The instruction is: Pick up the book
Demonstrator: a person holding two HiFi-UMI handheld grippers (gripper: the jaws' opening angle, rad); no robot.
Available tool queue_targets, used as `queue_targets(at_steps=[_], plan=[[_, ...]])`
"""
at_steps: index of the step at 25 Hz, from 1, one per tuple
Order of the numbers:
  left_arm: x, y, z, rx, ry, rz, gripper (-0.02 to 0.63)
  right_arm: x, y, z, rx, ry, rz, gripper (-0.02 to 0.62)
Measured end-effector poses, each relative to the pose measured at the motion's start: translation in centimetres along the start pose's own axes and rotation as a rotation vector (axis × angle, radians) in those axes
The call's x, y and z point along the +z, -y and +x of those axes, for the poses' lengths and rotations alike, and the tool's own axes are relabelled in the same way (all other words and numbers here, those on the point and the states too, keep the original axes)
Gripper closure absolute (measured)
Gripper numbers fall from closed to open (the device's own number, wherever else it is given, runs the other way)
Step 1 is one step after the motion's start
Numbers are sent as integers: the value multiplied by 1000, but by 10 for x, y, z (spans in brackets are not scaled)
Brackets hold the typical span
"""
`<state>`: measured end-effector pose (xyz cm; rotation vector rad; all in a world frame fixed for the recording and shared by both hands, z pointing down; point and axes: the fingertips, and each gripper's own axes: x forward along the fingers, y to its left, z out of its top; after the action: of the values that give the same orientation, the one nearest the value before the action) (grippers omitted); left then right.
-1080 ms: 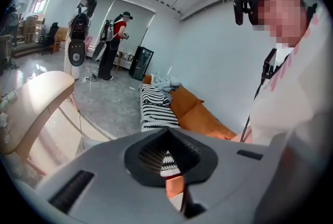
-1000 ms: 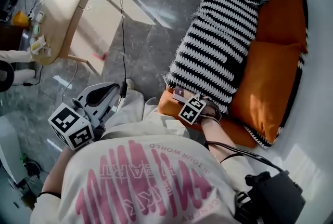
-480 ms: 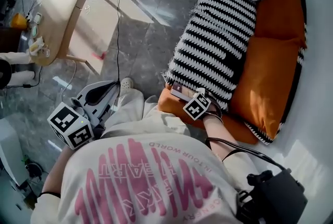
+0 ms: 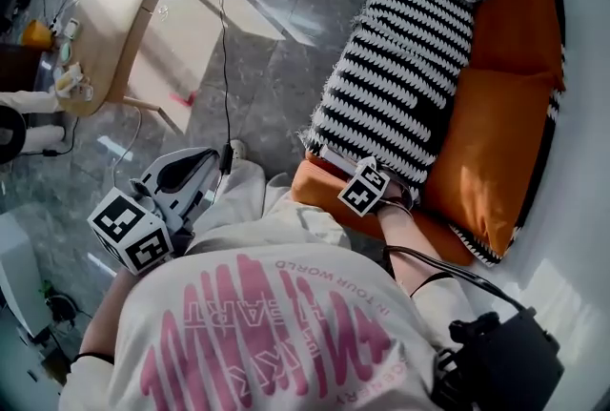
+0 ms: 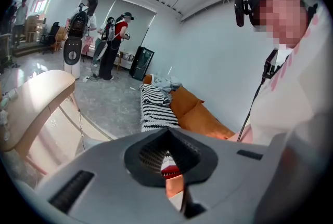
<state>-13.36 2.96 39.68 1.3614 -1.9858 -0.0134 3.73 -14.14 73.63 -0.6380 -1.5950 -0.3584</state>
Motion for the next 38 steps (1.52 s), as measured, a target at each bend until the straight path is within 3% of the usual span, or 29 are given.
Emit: queue_targets(at_steps=[7, 12, 16, 21, 24, 28, 31, 38], plan=[[-1, -3, -3, -6, 19, -2, 600, 9, 55, -49, 6, 274, 485, 437], [10, 1, -8, -41, 67, -14, 600, 12, 88, -119, 17, 578, 827, 437], [31, 8, -7, -121, 115, 3, 600, 11, 97, -195, 23, 896, 1057, 437], [73, 13, -6, -283, 201, 61, 600, 20, 79, -306, 104, 1415, 1296, 437], [110, 14, -13, -385, 264, 87, 600, 38, 54, -367, 151, 1701, 1282, 437], [137, 18, -59, -552, 318, 124, 600, 71, -17, -415, 159, 1920, 1269, 437], [131, 17, -86, -636, 322, 152, 600, 95, -59, -426, 147, 1997, 1233, 437], [123, 15, -83, -690, 305, 163, 600, 100, -79, -431, 149, 2111, 1218, 437]])
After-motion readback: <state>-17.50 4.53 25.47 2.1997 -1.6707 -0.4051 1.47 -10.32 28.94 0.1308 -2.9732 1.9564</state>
